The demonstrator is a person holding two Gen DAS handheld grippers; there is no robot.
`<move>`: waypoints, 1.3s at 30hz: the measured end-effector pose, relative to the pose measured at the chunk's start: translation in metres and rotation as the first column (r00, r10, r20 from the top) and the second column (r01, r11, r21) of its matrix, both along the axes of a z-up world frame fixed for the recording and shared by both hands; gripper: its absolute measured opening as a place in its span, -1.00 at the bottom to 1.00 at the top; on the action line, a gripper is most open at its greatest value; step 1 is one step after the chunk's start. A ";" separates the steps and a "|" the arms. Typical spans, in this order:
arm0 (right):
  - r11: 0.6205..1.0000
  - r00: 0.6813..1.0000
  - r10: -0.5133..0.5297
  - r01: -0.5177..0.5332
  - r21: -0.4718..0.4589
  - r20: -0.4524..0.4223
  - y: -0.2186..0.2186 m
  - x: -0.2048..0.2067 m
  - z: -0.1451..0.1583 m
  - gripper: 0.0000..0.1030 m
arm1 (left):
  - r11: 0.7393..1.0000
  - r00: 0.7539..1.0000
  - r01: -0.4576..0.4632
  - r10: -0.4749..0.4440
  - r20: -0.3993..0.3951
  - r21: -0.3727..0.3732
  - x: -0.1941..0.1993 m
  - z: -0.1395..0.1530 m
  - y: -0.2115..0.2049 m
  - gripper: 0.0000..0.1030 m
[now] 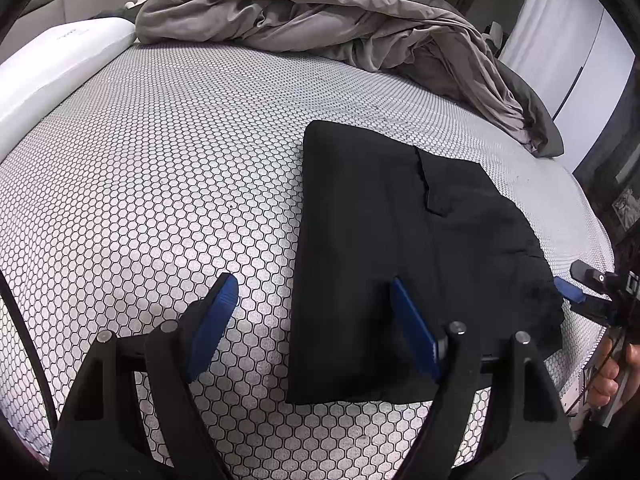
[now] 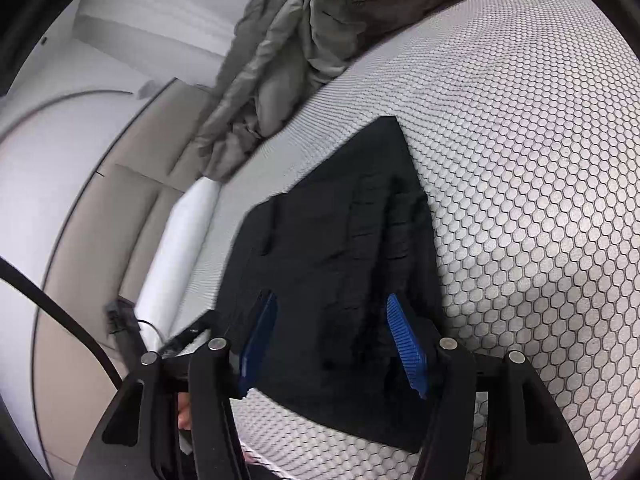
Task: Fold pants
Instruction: 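Lower the folded black pants onto the bed and open the left tool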
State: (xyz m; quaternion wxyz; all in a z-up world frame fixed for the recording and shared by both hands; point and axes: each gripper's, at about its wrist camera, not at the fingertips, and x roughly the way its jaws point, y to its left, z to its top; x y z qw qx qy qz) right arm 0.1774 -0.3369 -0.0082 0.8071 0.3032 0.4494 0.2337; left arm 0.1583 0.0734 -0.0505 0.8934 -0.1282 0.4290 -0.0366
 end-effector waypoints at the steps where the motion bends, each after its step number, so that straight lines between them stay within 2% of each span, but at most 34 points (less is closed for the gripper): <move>1: 1.000 1.000 0.016 -0.016 0.023 -0.003 0.002 -0.001 -0.001 0.14 | 1.000 1.000 0.001 -0.001 -0.001 -0.002 0.000 0.000 0.000 0.48; 4: 0.997 0.998 0.047 -0.049 0.051 0.033 0.008 -0.007 0.007 0.14 | 1.000 1.000 0.003 -0.003 0.000 0.000 -0.001 0.000 -0.002 0.48; 6: 0.990 0.996 0.084 -0.087 0.109 0.039 0.015 -0.008 0.010 0.14 | 1.000 1.000 0.008 -0.008 0.000 0.007 -0.001 0.000 -0.003 0.48; 8: 0.991 0.994 0.106 -0.108 0.074 0.031 0.023 -0.007 0.008 0.14 | 1.000 1.000 0.010 -0.010 -0.001 0.009 -0.001 0.000 -0.004 0.48; 10: 0.995 0.995 0.102 -0.102 -0.005 0.017 0.032 -0.003 0.002 0.14 | 1.000 1.000 0.013 -0.013 -0.002 0.010 -0.001 0.000 -0.004 0.48; 12: 0.991 0.997 0.078 -0.076 -0.108 0.014 0.036 -0.001 -0.005 -0.28 | 1.000 1.000 0.011 -0.011 0.001 0.014 -0.002 0.001 -0.002 0.48; 13: 0.986 0.997 0.072 -0.069 -0.150 0.016 0.037 -0.001 -0.007 -0.73 | 1.000 1.000 0.009 -0.009 0.004 0.014 -0.003 0.001 -0.001 0.48; 14: 0.983 0.998 0.066 -0.061 -0.175 0.022 0.038 -0.002 -0.007 -0.84 | 1.000 1.000 0.006 -0.006 0.007 0.012 -0.003 0.002 0.000 0.48; 16: 0.986 0.995 0.079 -0.068 -0.154 0.067 0.036 -0.010 0.004 -0.89 | 1.000 1.000 -0.005 0.005 0.013 0.003 -0.004 0.004 0.004 0.48; 18: 0.985 0.989 0.093 -0.074 -0.157 0.118 0.031 -0.024 0.019 -0.89 | 1.000 1.000 -0.021 0.021 0.016 -0.011 -0.004 0.006 0.009 0.48; 20: 0.982 0.987 0.100 -0.077 -0.173 0.124 0.025 -0.036 0.028 -0.90 | 0.999 0.999 -0.029 0.029 0.015 -0.023 -0.004 0.006 0.013 0.48; 22: 0.973 0.993 0.076 -0.054 -0.224 0.090 0.017 -0.039 0.020 -0.89 | 0.999 0.999 -0.032 0.032 0.008 -0.021 -0.003 0.005 0.013 0.48; 23: 0.960 0.997 0.043 -0.024 -0.278 0.061 0.015 -0.035 0.013 -0.82 | 0.999 1.000 -0.029 0.030 0.004 -0.016 -0.002 0.003 0.012 0.48; 24: 0.956 0.999 0.036 -0.031 -0.292 0.012 0.012 -0.031 0.000 -0.76 | 1.000 1.000 -0.028 0.028 0.000 -0.012 -0.001 0.002 0.011 0.48; 27: 0.986 0.999 0.020 -0.025 -0.164 -0.029 -0.006 -0.029 -0.010 -0.66 | 1.000 1.000 -0.019 0.019 -0.003 -0.006 0.000 0.001 0.006 0.48; 28: 0.991 1.000 0.012 -0.015 -0.130 -0.023 -0.013 -0.031 -0.007 -0.56 | 1.000 1.000 -0.016 0.016 -0.001 -0.005 0.000 0.002 0.005 0.48; 30: 0.992 1.000 0.002 -0.004 -0.122 -0.015 -0.020 -0.033 -0.004 -0.29 | 1.000 1.000 -0.006 0.006 0.006 0.002 -0.001 0.002 0.002 0.48; 31: 0.993 1.000 0.002 -0.004 -0.114 -0.018 -0.022 -0.033 -0.004 -0.09 | 1.000 1.000 -0.003 0.003 0.007 0.008 -0.001 0.002 0.001 0.48; 34: 0.997 0.999 0.018 -0.021 -0.081 -0.039 -0.023 -0.030 -0.009 -0.08 | 1.000 1.000 -0.002 0.002 0.002 0.015 0.000 0.002 0.000 0.48; 36: 0.993 0.999 0.018 -0.023 -0.112 -0.049 -0.015 -0.024 -0.010 -0.08 | 1.000 1.000 -0.004 0.004 0.000 0.013 -0.001 0.001 0.000 0.48; 39: 0.998 0.999 0.040 -0.041 -0.042 -0.026 -0.010 -0.022 -0.003 -0.05 | 1.000 1.000 -0.013 0.013 0.003 0.011 -0.001 0.002 0.003 0.48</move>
